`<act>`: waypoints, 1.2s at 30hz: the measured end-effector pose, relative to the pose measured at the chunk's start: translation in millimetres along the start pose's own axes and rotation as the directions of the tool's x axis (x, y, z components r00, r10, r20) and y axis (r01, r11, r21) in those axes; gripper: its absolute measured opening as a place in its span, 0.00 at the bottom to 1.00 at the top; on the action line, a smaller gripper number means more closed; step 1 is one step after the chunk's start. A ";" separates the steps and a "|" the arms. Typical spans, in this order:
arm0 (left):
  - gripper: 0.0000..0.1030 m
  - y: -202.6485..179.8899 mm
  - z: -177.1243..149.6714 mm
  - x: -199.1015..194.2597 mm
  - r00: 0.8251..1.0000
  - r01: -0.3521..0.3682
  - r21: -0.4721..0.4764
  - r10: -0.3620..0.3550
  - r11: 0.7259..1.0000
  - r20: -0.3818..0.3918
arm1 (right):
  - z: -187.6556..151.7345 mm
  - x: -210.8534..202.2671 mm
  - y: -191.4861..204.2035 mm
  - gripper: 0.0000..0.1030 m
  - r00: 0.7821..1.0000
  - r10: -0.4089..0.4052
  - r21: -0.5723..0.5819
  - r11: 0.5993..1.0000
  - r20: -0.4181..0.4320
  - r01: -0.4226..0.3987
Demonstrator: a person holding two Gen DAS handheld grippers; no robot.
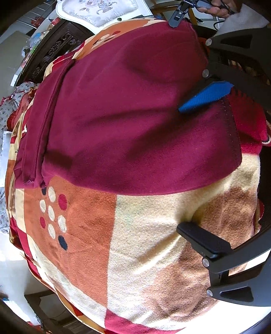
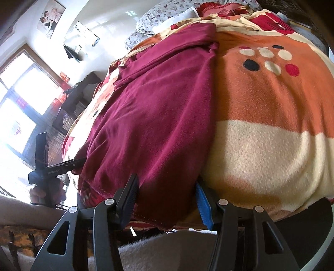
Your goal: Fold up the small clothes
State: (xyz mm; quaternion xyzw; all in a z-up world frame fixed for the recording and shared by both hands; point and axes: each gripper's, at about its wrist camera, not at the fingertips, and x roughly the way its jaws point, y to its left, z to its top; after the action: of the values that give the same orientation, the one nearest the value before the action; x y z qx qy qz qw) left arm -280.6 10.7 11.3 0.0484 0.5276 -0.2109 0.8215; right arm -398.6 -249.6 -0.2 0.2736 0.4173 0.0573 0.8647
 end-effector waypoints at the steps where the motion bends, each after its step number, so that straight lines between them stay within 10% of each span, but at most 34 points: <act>1: 1.00 0.1 0.5 0.6 1.000 0.002 -0.001 -0.002 1.000 0.000 | -0.8 -0.8 0.0 0.51 1.000 -0.005 -0.002 1.000 0.002 0.005; 6: 0.89 0.1 -2.3 -5.1 1.000 0.010 0.020 -0.011 1.000 0.011 | -0.6 -4.1 -2.7 0.28 1.000 0.007 0.008 1.000 0.013 -0.007; 14: 0.16 3.0 3.9 -21.9 0.990 0.144 0.046 -0.144 0.988 -0.007 | 14.6 -16.7 5.8 0.17 0.995 0.083 -0.011 0.997 0.048 -0.082; 23: 0.11 3.7 43.9 -54.4 0.969 0.233 0.063 -0.237 0.970 0.067 | 66.6 -45.6 20.9 0.15 0.962 0.187 -0.060 0.982 0.197 -0.179; 36: 0.11 -13.8 174.9 -44.0 0.968 0.169 0.086 -0.181 0.982 0.172 | 197.1 -36.4 8.7 0.05 0.932 0.125 -0.048 0.992 0.340 -0.116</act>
State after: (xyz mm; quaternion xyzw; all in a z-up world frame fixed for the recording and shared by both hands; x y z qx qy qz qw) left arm -153.7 -41.6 129.1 0.0116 0.4459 -0.3046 0.8416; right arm -272.5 -338.0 128.3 0.2926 0.2421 0.0674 0.9226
